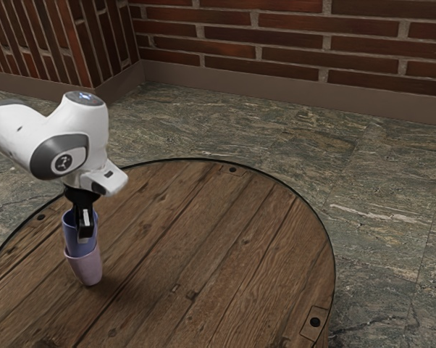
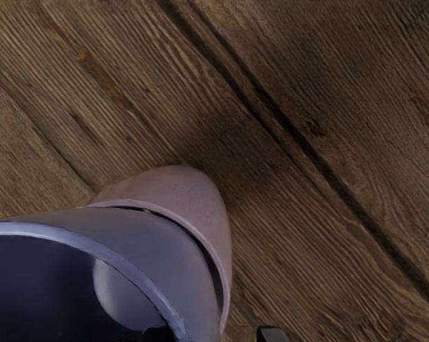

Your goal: Place the right cup onto the left cup

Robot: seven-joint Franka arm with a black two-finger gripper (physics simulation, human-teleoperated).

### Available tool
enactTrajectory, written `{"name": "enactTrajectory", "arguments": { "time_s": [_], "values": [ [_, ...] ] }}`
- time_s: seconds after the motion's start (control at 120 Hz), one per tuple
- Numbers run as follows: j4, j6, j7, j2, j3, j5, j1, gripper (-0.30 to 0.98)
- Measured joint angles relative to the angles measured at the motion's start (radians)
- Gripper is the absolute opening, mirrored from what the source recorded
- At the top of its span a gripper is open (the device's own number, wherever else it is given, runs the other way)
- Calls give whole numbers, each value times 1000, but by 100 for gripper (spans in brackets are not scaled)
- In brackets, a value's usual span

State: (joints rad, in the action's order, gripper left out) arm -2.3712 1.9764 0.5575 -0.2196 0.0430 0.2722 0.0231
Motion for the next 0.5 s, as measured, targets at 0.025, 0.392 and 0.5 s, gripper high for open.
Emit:
{"name": "enactTrajectory", "arguments": {
  "time_s": [0.025, 0.392, 0.5],
  "values": [
    [0, 0, 0, -4, 0, -1, 0, 23],
    [577, -119, 41, 259, 3, -98, 73, 61],
    [746, -218, 75, 301, 22, -129, 84, 64]
  ]
}}
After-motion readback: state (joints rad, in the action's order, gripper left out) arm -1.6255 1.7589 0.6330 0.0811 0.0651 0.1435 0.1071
